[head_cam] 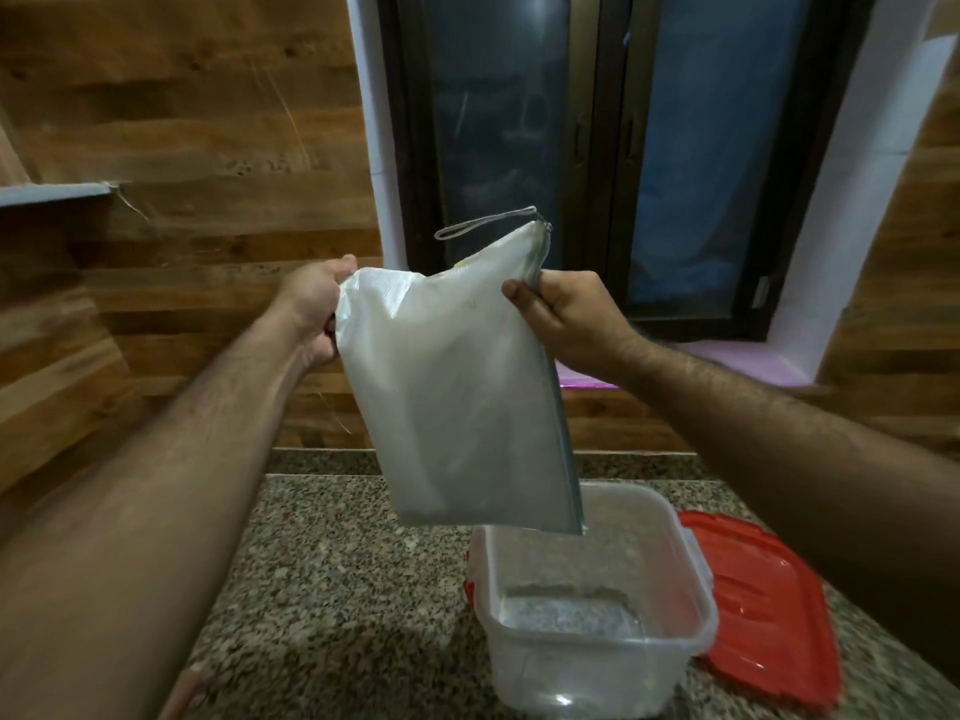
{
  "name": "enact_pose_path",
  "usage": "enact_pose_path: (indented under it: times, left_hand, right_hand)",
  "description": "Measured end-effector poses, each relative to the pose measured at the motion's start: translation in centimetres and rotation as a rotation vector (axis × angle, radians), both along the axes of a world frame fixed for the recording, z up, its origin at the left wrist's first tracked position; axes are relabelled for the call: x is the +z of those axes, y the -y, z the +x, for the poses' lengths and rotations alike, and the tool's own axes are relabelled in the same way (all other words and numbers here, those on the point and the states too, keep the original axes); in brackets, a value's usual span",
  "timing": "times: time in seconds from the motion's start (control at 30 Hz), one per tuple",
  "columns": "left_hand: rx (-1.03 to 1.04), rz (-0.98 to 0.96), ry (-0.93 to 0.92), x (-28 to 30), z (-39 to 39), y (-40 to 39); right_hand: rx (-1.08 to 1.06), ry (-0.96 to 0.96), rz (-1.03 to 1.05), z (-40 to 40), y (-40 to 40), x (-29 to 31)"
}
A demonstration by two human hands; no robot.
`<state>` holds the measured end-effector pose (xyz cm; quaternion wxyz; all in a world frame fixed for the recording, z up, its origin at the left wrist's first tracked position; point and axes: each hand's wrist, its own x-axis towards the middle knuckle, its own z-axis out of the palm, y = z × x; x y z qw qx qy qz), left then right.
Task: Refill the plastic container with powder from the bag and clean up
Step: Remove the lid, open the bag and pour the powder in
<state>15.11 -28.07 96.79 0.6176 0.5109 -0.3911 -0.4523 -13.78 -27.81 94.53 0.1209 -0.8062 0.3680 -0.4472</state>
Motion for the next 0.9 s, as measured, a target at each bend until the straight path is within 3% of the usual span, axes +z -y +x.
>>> enact_pose_path:
  times: [0.27,0.6,0.9]
  left_hand:
    - [0.071,0.057,0.090,-2.8,-1.8,-0.6]
    - [0.035,0.057,0.172,-2.5,-5.6,-1.6]
    - [-0.012,0.071,0.229,-2.5,-8.1,-1.2]
  right_hand:
    - [-0.036,0.057,0.134,-1.7,-0.4,-6.3]
    - [-0.063,0.287,0.322,-4.3,-0.6,-10.9]
    - [-0.091,0.288,0.361,-6.8,-1.3,-13.7]
